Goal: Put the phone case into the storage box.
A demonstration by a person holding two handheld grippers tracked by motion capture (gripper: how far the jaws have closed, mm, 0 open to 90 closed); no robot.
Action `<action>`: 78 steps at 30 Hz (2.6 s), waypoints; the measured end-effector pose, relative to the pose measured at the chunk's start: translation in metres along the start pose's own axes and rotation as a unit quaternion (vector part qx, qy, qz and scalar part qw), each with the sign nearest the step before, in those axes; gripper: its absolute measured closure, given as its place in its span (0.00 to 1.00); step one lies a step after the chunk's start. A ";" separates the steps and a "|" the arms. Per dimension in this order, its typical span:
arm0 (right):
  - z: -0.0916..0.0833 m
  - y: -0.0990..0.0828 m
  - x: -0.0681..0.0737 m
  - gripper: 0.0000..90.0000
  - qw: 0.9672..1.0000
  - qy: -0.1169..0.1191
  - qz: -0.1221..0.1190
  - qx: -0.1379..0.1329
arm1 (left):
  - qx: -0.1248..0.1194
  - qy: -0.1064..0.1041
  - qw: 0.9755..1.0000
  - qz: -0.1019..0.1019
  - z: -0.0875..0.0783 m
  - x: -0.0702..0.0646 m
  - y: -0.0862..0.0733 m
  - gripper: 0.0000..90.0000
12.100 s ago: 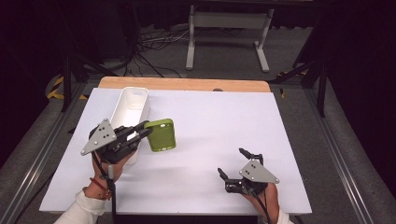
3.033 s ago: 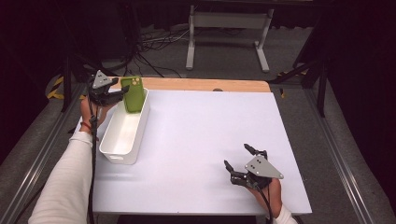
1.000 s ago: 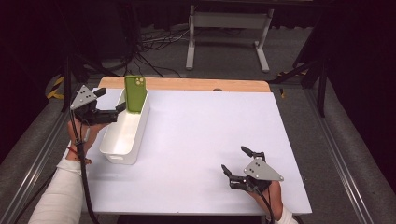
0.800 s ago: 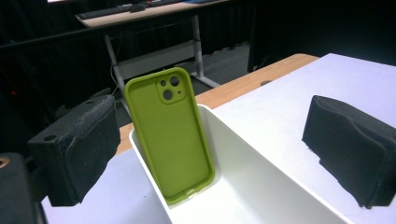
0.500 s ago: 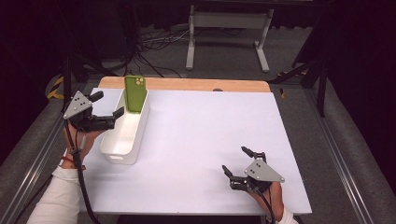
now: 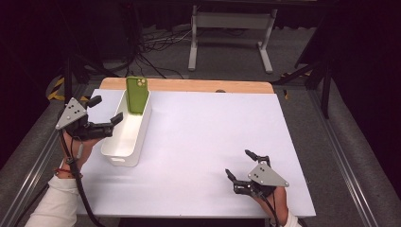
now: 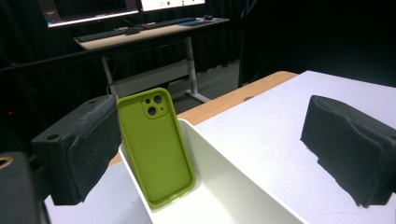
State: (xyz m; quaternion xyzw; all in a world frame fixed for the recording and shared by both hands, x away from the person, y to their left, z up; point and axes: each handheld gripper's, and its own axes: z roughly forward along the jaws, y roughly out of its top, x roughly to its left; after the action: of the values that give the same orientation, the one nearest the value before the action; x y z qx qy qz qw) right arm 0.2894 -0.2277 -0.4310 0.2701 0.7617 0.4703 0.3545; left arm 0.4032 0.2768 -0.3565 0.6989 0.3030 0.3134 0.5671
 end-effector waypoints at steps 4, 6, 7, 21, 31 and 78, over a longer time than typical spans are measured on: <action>-0.001 0.000 0.000 0.15 1.000 -0.001 -0.001 -0.001 | -0.005 -0.003 1.000 0.004 -0.004 -0.004 0.001 0.06; -0.001 0.000 0.000 0.15 1.000 -0.001 -0.002 0.000 | -0.009 -0.004 1.000 0.003 -0.006 -0.006 0.001 0.06; -0.001 0.000 0.000 0.15 1.000 -0.001 -0.003 0.000 | -0.009 -0.003 1.000 0.004 -0.007 -0.007 0.001 0.06; -0.003 0.001 0.001 0.15 1.000 0.002 -0.006 -0.003 | -0.016 -0.018 1.000 0.007 -0.012 -0.024 0.001 0.06; -0.003 0.002 0.001 0.16 1.000 0.004 -0.007 -0.004 | -0.011 -0.033 0.999 0.010 -0.013 -0.038 -0.004 0.06; -0.005 0.005 0.004 0.17 1.000 0.013 -0.008 -0.008 | -0.026 -0.087 0.995 0.034 -0.031 -0.085 -0.012 0.05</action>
State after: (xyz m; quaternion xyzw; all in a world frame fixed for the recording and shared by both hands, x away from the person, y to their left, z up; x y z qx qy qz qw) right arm 0.2836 -0.2248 -0.4258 0.2552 0.7646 0.4772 0.3502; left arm 0.3252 0.2310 -0.3709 0.7185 0.2201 0.2782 0.5982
